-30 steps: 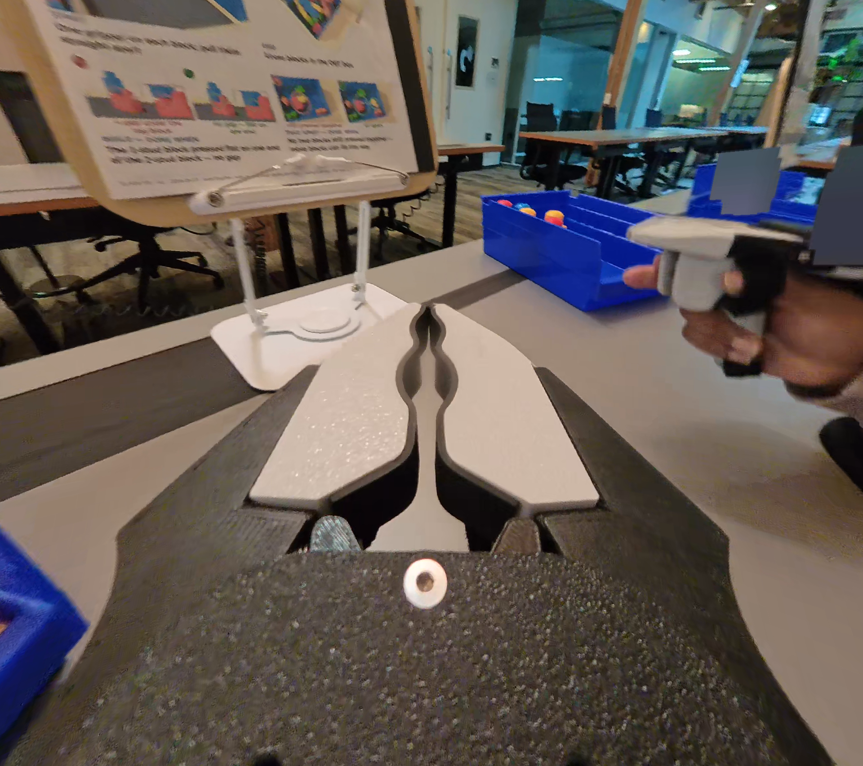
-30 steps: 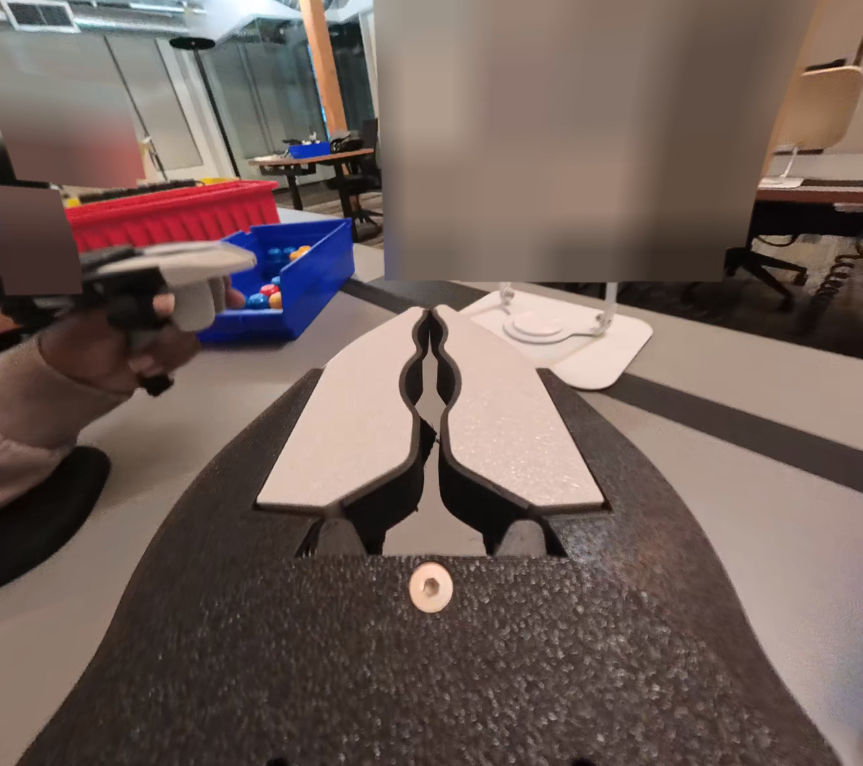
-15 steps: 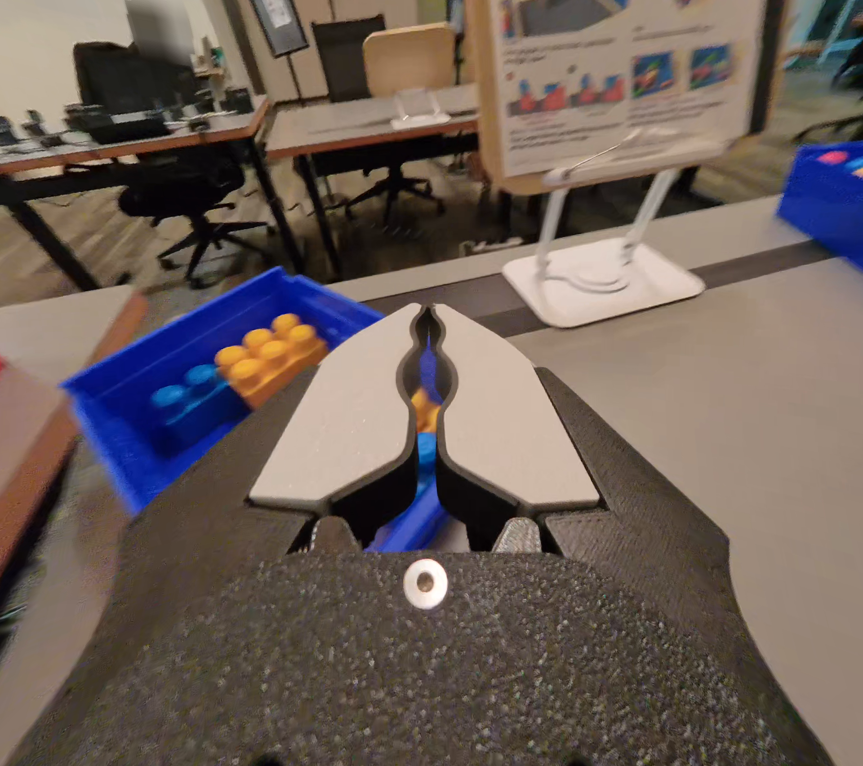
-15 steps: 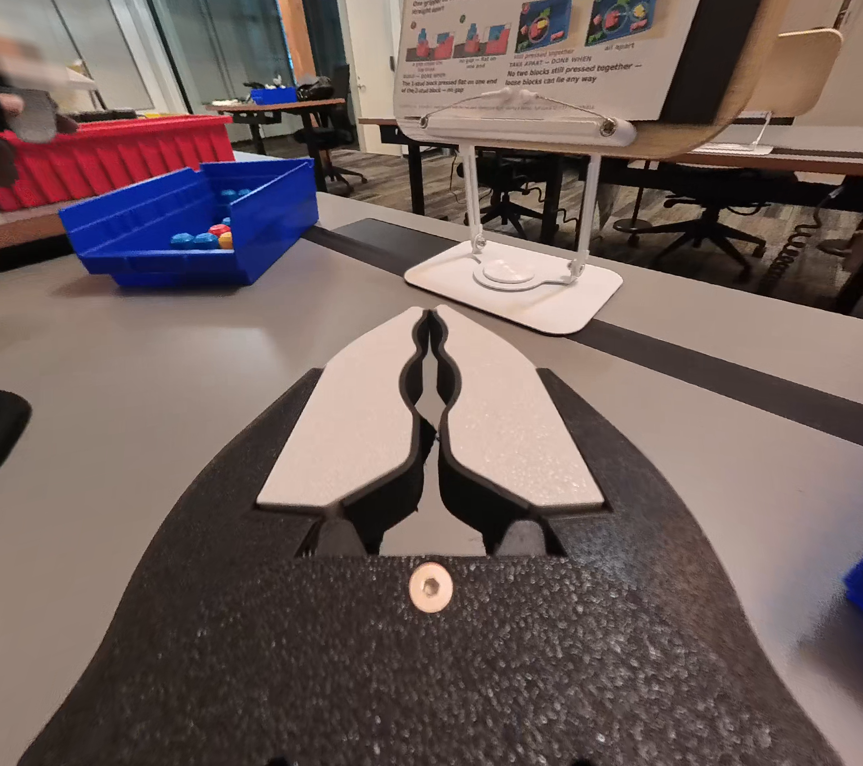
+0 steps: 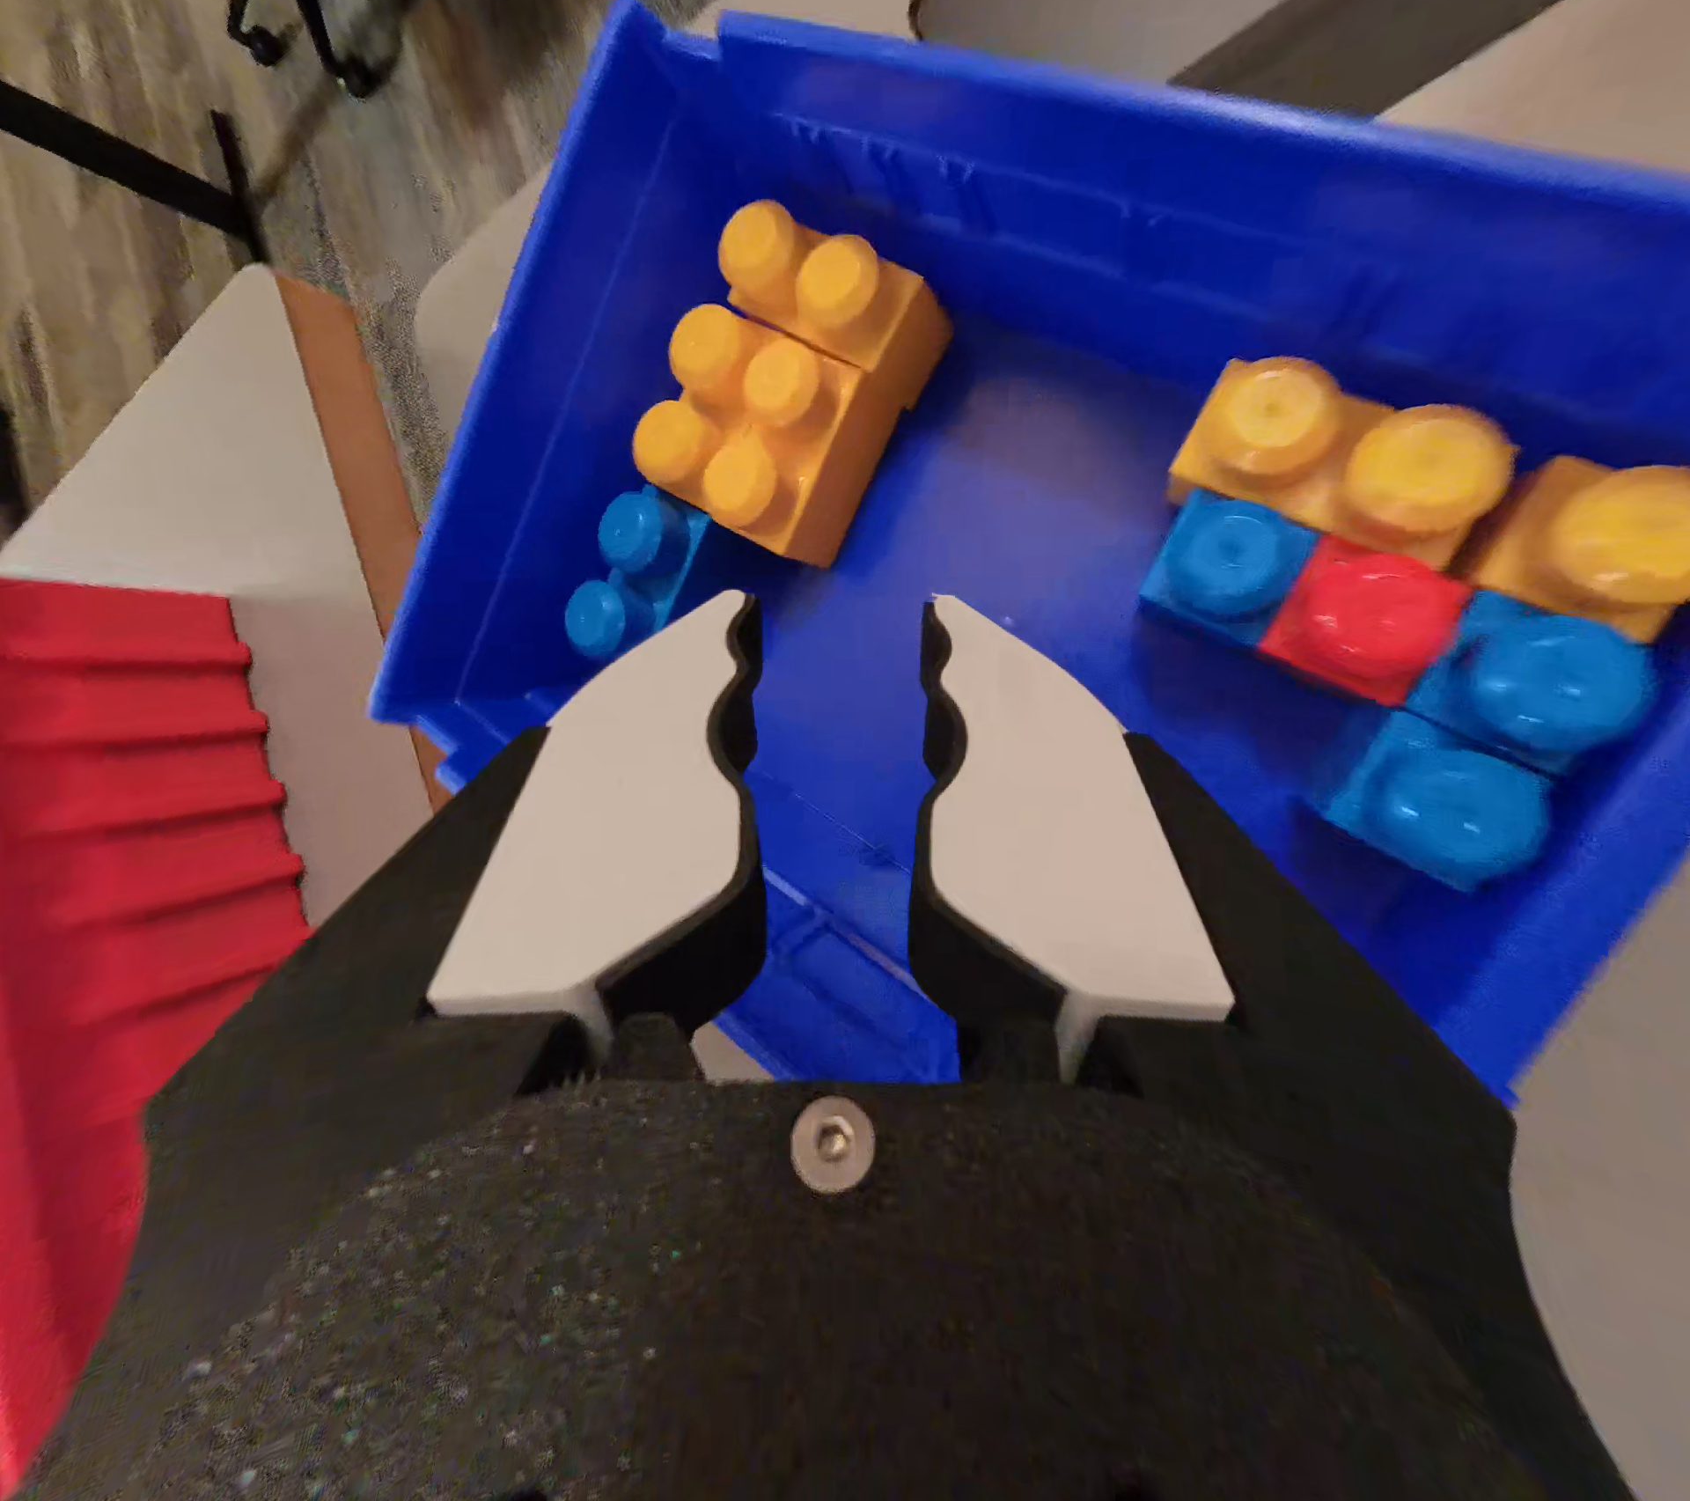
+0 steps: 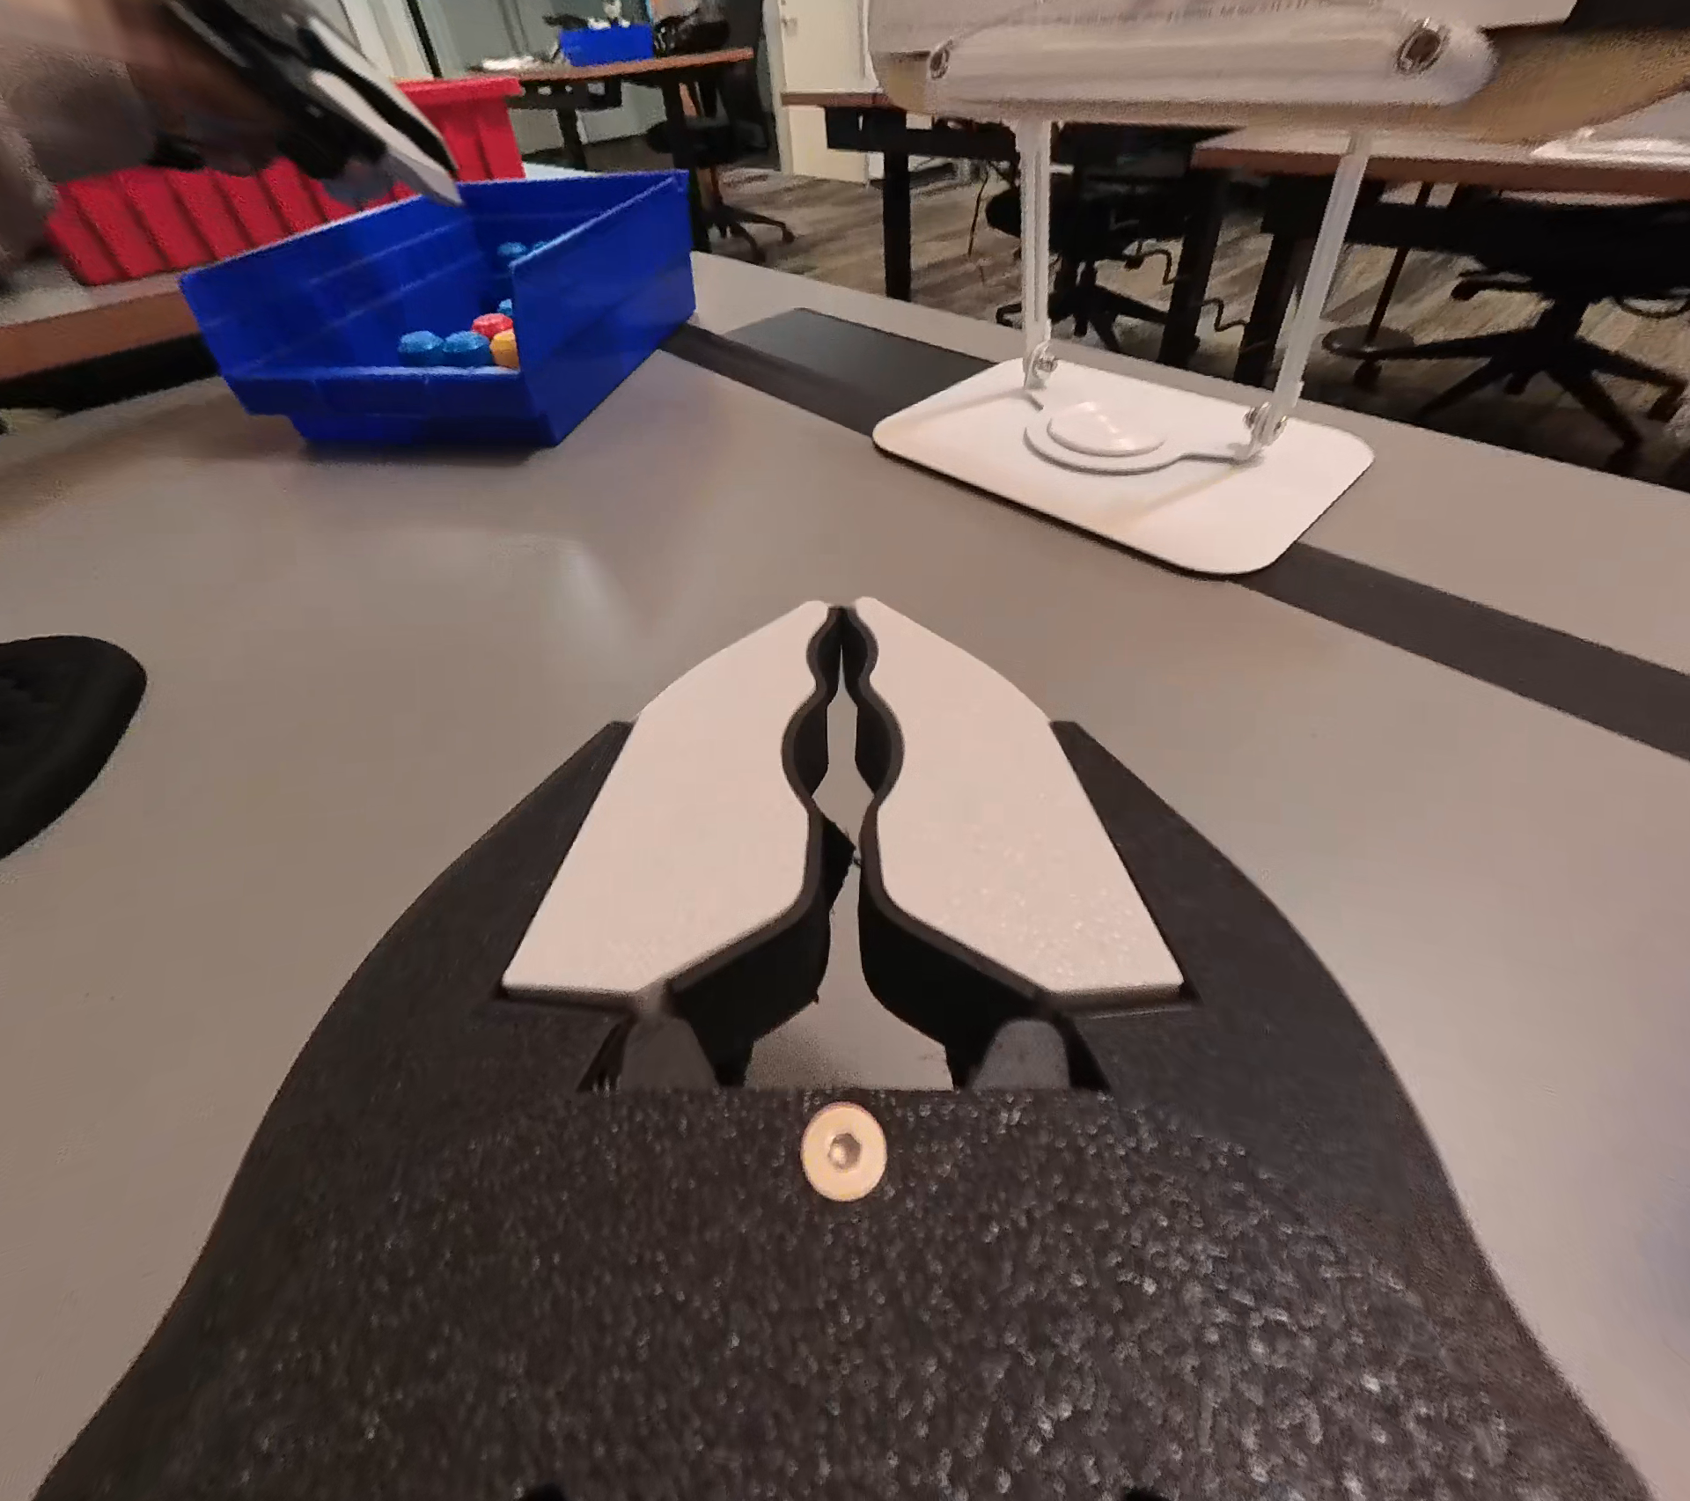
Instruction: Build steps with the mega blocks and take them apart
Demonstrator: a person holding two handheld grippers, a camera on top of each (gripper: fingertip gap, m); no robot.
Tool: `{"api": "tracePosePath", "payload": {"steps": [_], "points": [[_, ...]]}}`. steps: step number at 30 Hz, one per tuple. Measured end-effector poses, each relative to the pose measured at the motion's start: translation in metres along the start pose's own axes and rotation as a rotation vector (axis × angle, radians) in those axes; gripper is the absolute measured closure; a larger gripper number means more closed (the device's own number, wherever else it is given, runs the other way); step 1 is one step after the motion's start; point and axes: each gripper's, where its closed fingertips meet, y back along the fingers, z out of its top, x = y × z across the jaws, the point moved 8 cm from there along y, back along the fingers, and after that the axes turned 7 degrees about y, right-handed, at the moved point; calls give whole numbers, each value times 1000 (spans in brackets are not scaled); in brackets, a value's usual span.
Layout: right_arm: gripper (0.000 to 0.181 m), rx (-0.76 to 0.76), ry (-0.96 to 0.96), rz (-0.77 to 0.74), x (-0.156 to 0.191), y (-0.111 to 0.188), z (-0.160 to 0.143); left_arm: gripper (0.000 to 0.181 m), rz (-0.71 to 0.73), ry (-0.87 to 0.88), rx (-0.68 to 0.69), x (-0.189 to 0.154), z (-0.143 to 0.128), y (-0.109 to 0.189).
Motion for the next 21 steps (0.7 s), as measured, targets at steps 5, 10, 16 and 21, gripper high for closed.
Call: {"api": "tracePosePath", "payload": {"steps": [5,10,16,21], "points": [[181,13,-15,25,-1,-2,-5,140,1,-125,128,5,11,-48],[181,39,-34,65,-1,-6,-12,139,10,-144,225,18,12,-78],[181,52,-31,94,2,-8,-13,133,-47,-127,256,25,13,-99],[181,58,-8,103,5,-8,-14,135,-80,-178,331,27,7,-109]]}}
